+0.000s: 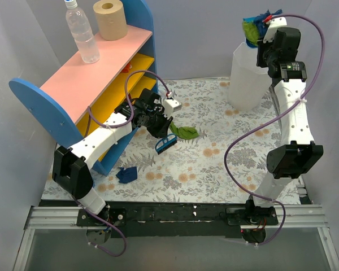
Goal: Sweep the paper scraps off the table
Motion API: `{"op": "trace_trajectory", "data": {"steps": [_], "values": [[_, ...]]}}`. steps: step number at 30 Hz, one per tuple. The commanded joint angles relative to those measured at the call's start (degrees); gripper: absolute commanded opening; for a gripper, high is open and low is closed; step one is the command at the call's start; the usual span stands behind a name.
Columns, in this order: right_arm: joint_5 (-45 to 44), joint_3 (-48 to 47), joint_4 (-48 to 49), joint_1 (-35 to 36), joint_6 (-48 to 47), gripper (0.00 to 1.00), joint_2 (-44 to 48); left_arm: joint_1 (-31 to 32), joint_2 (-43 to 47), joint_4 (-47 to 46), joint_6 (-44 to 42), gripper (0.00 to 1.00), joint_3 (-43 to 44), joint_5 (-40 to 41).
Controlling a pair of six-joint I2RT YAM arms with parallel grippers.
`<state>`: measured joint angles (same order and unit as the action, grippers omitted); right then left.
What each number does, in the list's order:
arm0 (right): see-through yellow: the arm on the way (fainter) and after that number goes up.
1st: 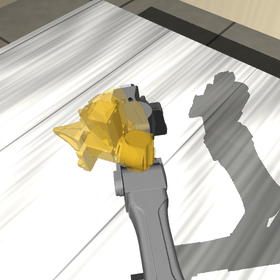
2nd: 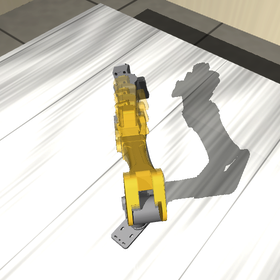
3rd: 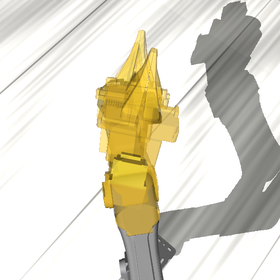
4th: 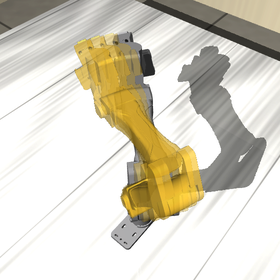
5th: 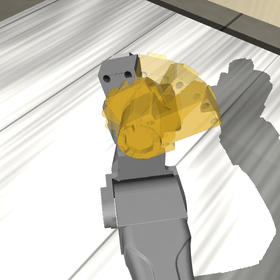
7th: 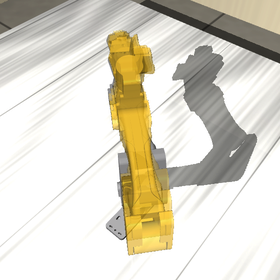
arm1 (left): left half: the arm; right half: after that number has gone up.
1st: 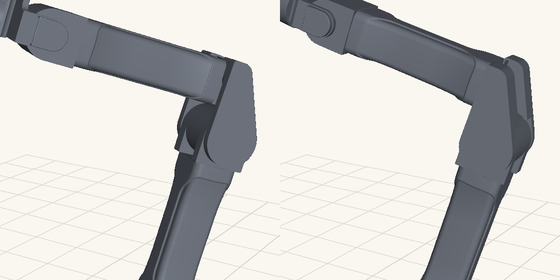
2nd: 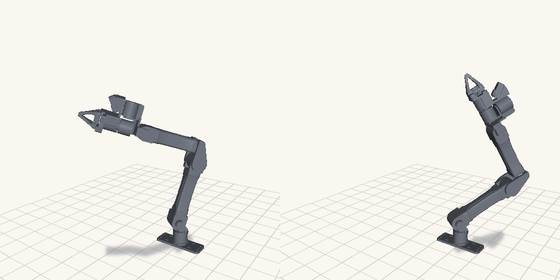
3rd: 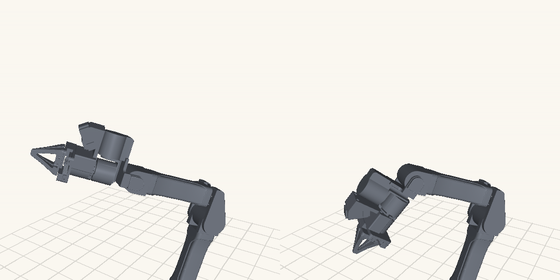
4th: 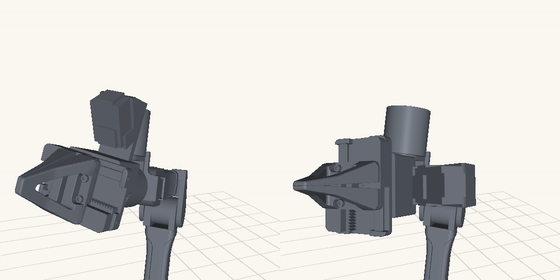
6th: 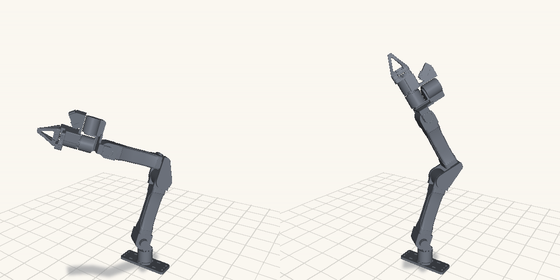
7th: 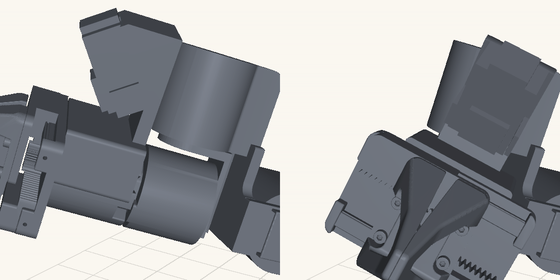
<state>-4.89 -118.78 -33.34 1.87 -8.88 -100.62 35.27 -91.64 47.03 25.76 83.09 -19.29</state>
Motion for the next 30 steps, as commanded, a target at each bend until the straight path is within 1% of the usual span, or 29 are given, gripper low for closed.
{"op": "trace_trajectory", "data": {"steps": [1,4,10,18,19,20,21,22,23,24,25,27,28,30], "values": [[-2.6,-2.3,4.4,-3.4,0.7,0.01,0.2,-0.5,0.3,0.6,0.1,0.00,0.8,-2.4],[-5.7,-0.8,5.1,-3.6,-0.3,0.01,0.3,-0.5,0.1,0.7,0.1,0.00,0.6,-3.0],[-11.5,-0.8,5.7,-3.7,-1.5,0.01,-0.6,-0.5,0.4,1.0,0.1,0.00,0.1,-3.3],[-23.6,4.1,10.0,-2.0,-10.1,0.01,-1.2,-0.5,-0.1,1.1,0.1,0.00,0.4,-4.2],[-26.6,4.7,10.8,0.1,-11.3,0.01,-1.2,-0.5,-0.2,1.0,0.1,0.00,0.6,-4.2],[-28.4,5.5,12.0,0.6,-12.6,0.01,-1.5,-0.5,-0.1,1.0,0.0,0.00,0.7,-4.3],[-30.4,7.6,13.4,1.2,-14.6,0.01,-1.6,-0.5,-0.2,1.0,0.1,0.00,0.8,-4.5],[-35.1,9.0,17.4,2.6,-19.4,0.01,-1.7,-0.5,-0.2,0.9,0.1,0.00,0.9,-4.7],[-37.1,10.1,19.1,3.2,-23.0,0.01,-2.6,-0.5,-0.1,0.9,0.1,0.00,0.9,-5.0],[-42.1,13.0,21.5,4.2,-26.6,0.01,-3.0,-0.5,0.0,0.8,0.1,0.00,1.0,-5.2],[-43.7,14.4,27.0,4.3,-33.3,0.01,-3.4,-0.5,0.1,0.9,0.2,0.00,1.0,-5.5],[-46.0,16.7,30.9,4.5,-37.8,0.01,-4.0,-0.5,0.3,0.8,0.0,0.00,1.1,-5.5],[-46.3,18.2,33.0,4.5,-41.7,0.01,-4.0,-0.5,0.3,0.8,-0.4,0.00,1.3,-5.5],[-47.5,19.5,35.8,4.3,-44.3,0.01,-4.1,-0.5,0.5,1.0,-0.4,0.00,1.5,-5.3]]}}
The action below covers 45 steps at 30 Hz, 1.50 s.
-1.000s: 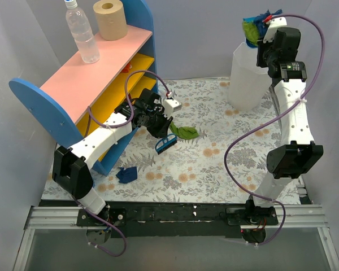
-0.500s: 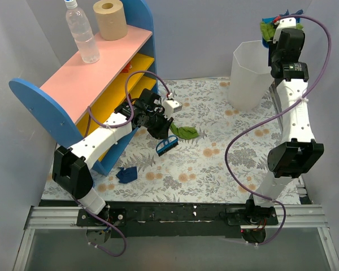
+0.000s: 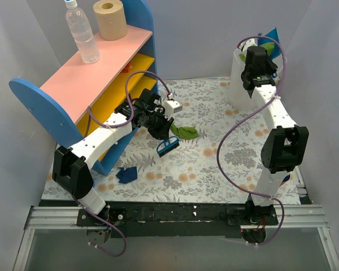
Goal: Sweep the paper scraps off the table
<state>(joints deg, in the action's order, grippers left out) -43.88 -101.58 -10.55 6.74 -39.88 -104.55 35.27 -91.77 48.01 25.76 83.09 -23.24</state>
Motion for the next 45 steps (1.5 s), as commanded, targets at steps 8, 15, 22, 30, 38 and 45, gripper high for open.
{"op": "trace_trajectory", "data": {"steps": [8,15,22,30,38,45], "values": [[-8.6,4.5,13.7,-1.2,-13.7,0.01,1.0,-0.5,0.6,-0.2,-0.4,0.00,1.9,-1.9],[-2.9,0.4,3.7,-0.9,-2.2,0.01,2.9,-0.5,-0.6,-0.7,-0.3,0.00,4.0,0.1],[-0.5,3.9,2.7,2.7,4.8,0.01,9.7,-0.5,0.4,-0.3,-2.9,0.00,7.3,2.6],[5.7,9.2,-2.5,10.9,9.4,0.01,16.3,-0.5,6.2,13.7,-12.8,0.00,6.3,0.3],[33.4,21.6,-15.3,14.2,18.3,0.01,26.6,-0.5,18.2,27.5,-32.3,0.00,-6.9,5.0],[45.5,36.7,-18.7,14.7,19.8,0.01,35.6,-0.5,25.0,25.9,-37.8,0.00,-18.7,14.2]]}}
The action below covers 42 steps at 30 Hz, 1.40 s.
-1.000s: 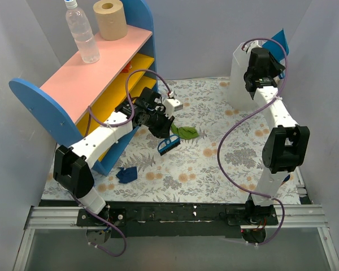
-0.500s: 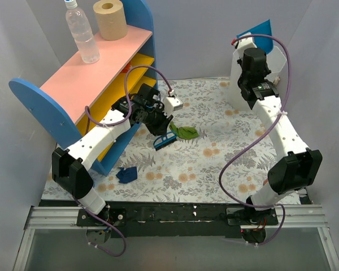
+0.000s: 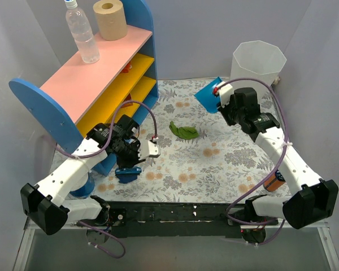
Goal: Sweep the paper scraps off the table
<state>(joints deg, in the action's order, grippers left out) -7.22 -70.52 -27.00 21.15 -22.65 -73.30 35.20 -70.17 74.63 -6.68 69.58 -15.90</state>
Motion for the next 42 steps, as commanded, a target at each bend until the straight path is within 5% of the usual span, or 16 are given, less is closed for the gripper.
{"op": "trace_trajectory", "data": {"steps": [1,8,17,23,31,42], "values": [[8.9,6.5,-2.6,0.2,2.5,0.01,5.7,-0.4,4.0,-2.5,-5.4,0.00,-8.3,7.6],[11.3,10.1,-7.4,0.1,0.3,0.01,7.9,-0.5,3.1,-16.7,-3.6,0.00,-16.8,10.4],[8.4,16.5,-13.8,0.2,-1.2,0.01,9.7,2.6,-11.1,-27.2,6.1,0.00,-6.5,-2.5],[8.8,18.8,-17.1,0.2,-3.1,0.01,10.0,4.3,-21.2,-28.7,14.3,0.00,3.2,-7.6],[9.8,18.3,-19.9,0.2,-3.6,0.01,10.4,4.5,-22.3,-26.6,19.9,0.03,15.9,-10.1],[10.7,15.0,-31.3,0.2,-15.1,0.01,5.2,4.5,-16.5,-25.1,23.6,0.13,13.1,1.7]]}}
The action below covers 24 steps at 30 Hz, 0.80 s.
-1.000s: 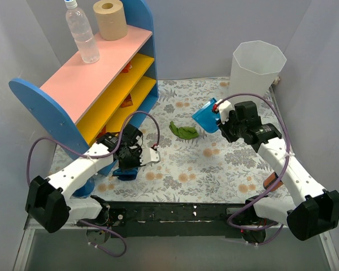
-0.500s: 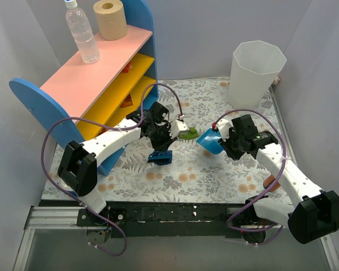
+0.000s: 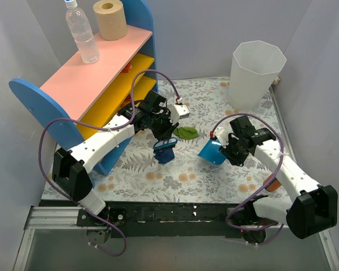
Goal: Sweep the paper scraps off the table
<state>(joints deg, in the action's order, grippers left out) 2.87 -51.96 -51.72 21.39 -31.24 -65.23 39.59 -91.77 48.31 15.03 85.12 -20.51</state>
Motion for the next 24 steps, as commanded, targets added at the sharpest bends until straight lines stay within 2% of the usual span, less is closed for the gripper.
{"op": "trace_trajectory", "data": {"steps": [1,3,8,11,19,24], "values": [[0.6,-4.0,-7.7,-0.1,-7.6,0.01,-3.5,0.1,5.6,2.0,1.0,0.17,-3.4,6.9],[0.5,-4.6,-7.3,0.0,-7.4,0.01,-4.9,0.1,5.8,3.5,0.8,0.19,-6.0,8.6],[2.1,-6.0,-5.0,0.1,-7.1,0.01,-7.8,0.1,2.8,6.1,-0.7,0.00,-9.0,11.3],[1.3,-6.1,-3.6,0.1,-7.6,0.01,-8.7,0.1,0.3,5.7,-1.3,0.00,-7.6,12.8],[0.5,-3.6,-3.5,0.1,-7.7,0.01,-6.7,0.2,-7.7,6.8,-1.0,0.00,0.2,10.0],[0.8,-2.5,-3.6,0.1,-7.1,0.01,-5.8,0.2,-10.0,11.6,0.8,0.00,3.4,9.9]]}}
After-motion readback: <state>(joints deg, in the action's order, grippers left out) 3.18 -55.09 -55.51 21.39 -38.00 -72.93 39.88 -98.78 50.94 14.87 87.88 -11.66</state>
